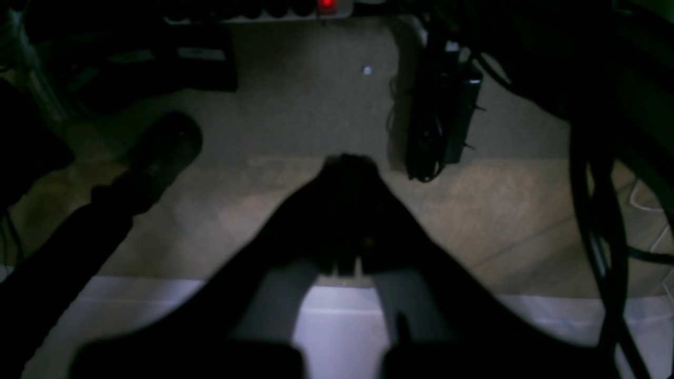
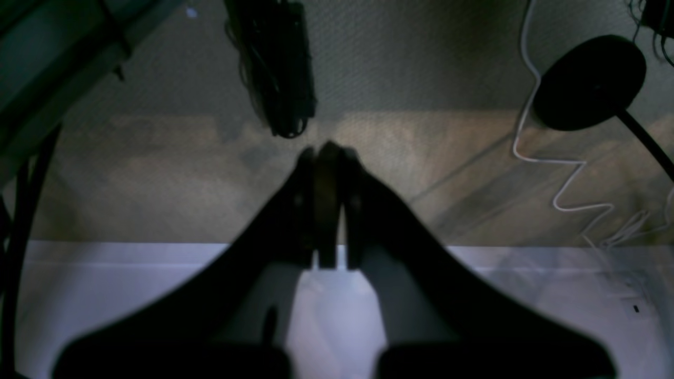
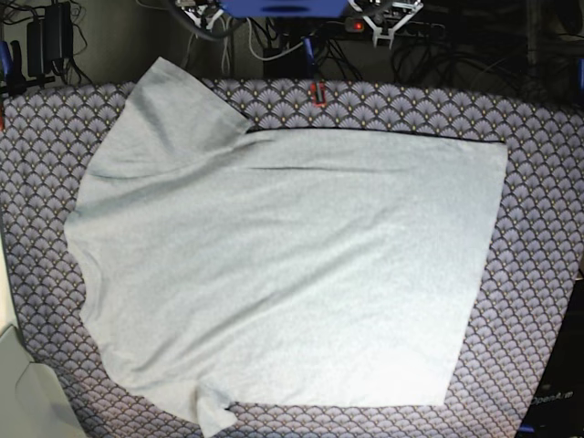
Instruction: Fold the T-shirt properly
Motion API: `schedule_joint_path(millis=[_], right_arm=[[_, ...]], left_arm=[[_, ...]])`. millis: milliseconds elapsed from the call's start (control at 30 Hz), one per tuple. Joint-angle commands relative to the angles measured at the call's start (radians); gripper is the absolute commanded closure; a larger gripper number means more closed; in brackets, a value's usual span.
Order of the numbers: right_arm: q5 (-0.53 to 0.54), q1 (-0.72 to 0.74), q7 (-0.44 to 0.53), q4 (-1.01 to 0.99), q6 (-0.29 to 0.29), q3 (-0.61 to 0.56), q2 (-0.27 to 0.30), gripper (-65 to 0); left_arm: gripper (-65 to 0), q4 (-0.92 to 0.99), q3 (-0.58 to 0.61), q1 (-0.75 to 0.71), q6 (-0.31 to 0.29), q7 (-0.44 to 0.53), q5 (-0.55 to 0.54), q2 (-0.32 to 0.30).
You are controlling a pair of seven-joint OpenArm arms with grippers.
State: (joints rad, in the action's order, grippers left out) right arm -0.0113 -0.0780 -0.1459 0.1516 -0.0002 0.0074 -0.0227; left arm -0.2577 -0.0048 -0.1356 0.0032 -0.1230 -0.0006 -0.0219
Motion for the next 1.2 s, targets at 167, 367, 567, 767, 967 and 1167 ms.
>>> schedule_joint_path(millis=[167,367,567,767,967,1167], right_arm=[[0.004,-0.181,-0.005,0.340,0.010,0.001,-0.001,0.0],[0.004,-0.428,-0.008,0.808,0.010,0.001,-0.001,0.0],[0.006,-0.570,-0.157,1.143,0.010,0.007,-0.001,0.0],[0.006,-0.714,-0.238,1.560,0.012,0.009,0.002,0.0],[0.007,-0.737,-0.327,1.870,0.013,0.009,0.031,0.0],[0.010,-0.610,-0.377,1.865,0.013,0.065,0.051,-5.2]], left_arm=[[-0.3,-0.220,-0.002,-0.141,0.001,0.009,0.000,-0.029],[-0.3,-0.654,-0.004,-0.367,0.001,0.003,-0.002,-0.063],[-0.3,-1.076,-0.070,-0.554,-0.004,-0.120,-0.002,-0.075],[-0.3,-1.557,-0.122,-0.708,-0.006,-0.218,-0.002,-0.079],[-0.4,-1.770,-0.166,-0.709,-0.007,-0.298,-0.002,-0.077],[-10.2,-1.768,-0.228,-0.658,-0.009,-0.396,-0.091,-0.069]])
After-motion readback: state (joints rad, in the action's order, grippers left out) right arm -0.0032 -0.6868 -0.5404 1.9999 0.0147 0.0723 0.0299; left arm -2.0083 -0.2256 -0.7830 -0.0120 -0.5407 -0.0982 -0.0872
